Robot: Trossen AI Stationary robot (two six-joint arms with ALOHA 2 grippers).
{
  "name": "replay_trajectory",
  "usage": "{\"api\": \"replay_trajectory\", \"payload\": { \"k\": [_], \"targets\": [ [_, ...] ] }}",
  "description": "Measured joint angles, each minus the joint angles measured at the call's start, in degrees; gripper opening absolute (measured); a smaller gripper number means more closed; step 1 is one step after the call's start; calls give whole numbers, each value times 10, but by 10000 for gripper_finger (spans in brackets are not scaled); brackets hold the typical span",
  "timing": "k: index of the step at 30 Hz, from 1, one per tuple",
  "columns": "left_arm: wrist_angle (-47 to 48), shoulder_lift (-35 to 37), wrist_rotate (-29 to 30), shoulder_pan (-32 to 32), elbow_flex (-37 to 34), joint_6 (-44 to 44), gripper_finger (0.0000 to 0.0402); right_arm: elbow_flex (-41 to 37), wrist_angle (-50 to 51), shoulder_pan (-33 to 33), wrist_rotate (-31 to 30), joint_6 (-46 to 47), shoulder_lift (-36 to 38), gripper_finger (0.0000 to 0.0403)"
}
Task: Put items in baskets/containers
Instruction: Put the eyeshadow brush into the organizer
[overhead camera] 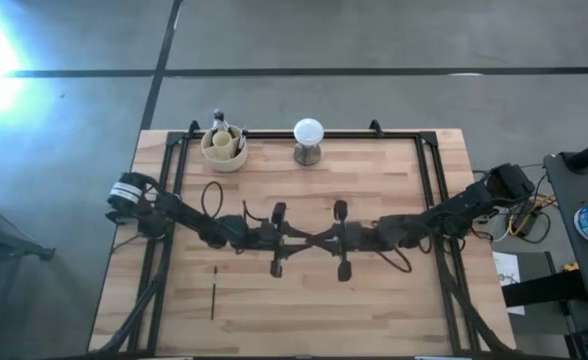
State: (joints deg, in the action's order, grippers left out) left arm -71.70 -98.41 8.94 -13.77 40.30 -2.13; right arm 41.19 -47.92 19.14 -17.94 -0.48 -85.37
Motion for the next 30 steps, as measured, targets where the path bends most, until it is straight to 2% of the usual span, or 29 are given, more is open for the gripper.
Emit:
{"api": "replay_trajectory", "payload": {
  "k": [4,8,15,19,24,27,30],
  "targets": [
    [0,0,1,3,3,-2,76,0,-7,0,0,-2,0,8],
    [-2,1,9,3,4,-14,18,-1,-7,-1,-3,-3,0,8],
    [43,25,57,2,4,-23,9,-1,-5,-1,-14,3,0,10],
    [81,60,125,2,-7,-38,9,-1,20,0,-60,1,4,27],
    [134,121,265,17,-27,-79,9,-3,75,2,-102,-2,9,56],
    [199,167,316,53,-36,-68,9,-3,84,0,-108,-11,14,64],
    [285,216,335,115,-36,-25,9,-3,86,2,-106,-11,17,61]
  ]
}}
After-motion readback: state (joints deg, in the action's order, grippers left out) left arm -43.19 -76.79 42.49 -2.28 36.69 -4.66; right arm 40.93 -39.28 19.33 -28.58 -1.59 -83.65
